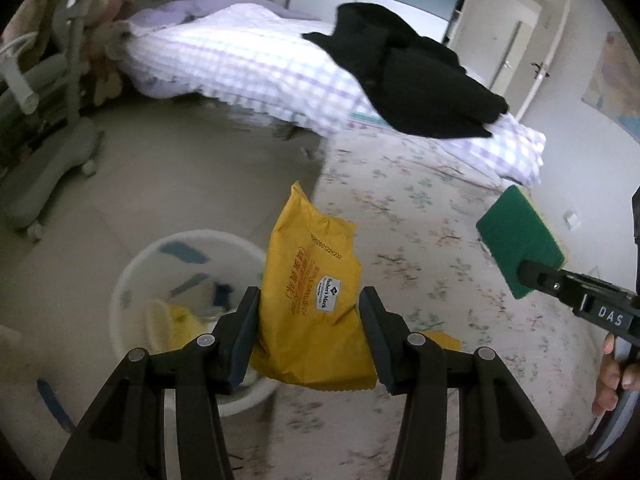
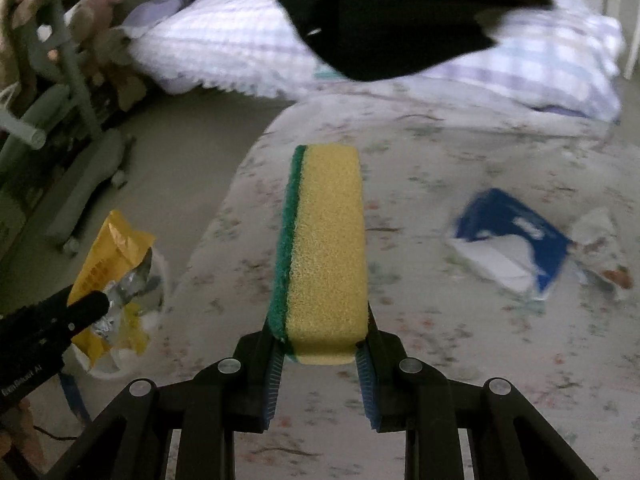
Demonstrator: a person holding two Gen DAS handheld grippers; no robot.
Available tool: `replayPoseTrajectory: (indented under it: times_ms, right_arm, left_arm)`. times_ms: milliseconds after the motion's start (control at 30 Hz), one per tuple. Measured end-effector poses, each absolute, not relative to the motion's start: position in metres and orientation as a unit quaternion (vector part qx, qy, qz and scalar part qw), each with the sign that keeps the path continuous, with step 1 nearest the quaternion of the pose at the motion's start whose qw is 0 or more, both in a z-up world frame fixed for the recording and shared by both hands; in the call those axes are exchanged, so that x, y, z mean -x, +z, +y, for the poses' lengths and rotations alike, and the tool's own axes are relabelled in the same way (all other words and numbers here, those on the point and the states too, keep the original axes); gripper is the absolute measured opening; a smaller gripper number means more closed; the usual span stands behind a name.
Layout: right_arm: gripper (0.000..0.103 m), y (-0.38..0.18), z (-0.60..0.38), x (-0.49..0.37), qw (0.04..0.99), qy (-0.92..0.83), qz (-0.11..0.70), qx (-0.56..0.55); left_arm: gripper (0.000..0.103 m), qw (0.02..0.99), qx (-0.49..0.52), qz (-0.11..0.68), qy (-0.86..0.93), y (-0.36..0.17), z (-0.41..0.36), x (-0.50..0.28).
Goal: Collect trash
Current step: 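Carry packet and sponge to the wastebasket and open both grippers inside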
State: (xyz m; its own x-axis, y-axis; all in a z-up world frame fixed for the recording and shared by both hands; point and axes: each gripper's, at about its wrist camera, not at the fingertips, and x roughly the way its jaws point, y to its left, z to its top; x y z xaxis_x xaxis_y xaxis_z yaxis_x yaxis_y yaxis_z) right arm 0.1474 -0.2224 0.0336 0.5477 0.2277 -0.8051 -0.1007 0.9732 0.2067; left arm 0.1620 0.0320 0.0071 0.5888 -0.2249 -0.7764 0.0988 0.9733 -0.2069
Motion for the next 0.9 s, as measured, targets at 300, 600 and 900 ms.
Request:
replayPoseTrajectory:
  times_ms: [300,600,900]
  right_arm:
    - [0.029,0.021,-0.156,-0.159,0.866,0.137,0.478,-0.045]
    - [0.029,0.014,-0.109,-0.162,0.858,0.171,0.484,-0.034]
    - [0.03,0.003,-0.069,-0.166,0.847,0.198,0.494,-0.017]
  left_arm:
    - [0.053,0.894,0.095,0.434,-0.058,0.002,0.09,-0.152]
    - [0.086,0.882,0.098,0.46,-0.011,-0.014,0.117,-0.158]
    - [0.087,0.874,0.117,0.469,0.044,-0.013,0.161,-0.146]
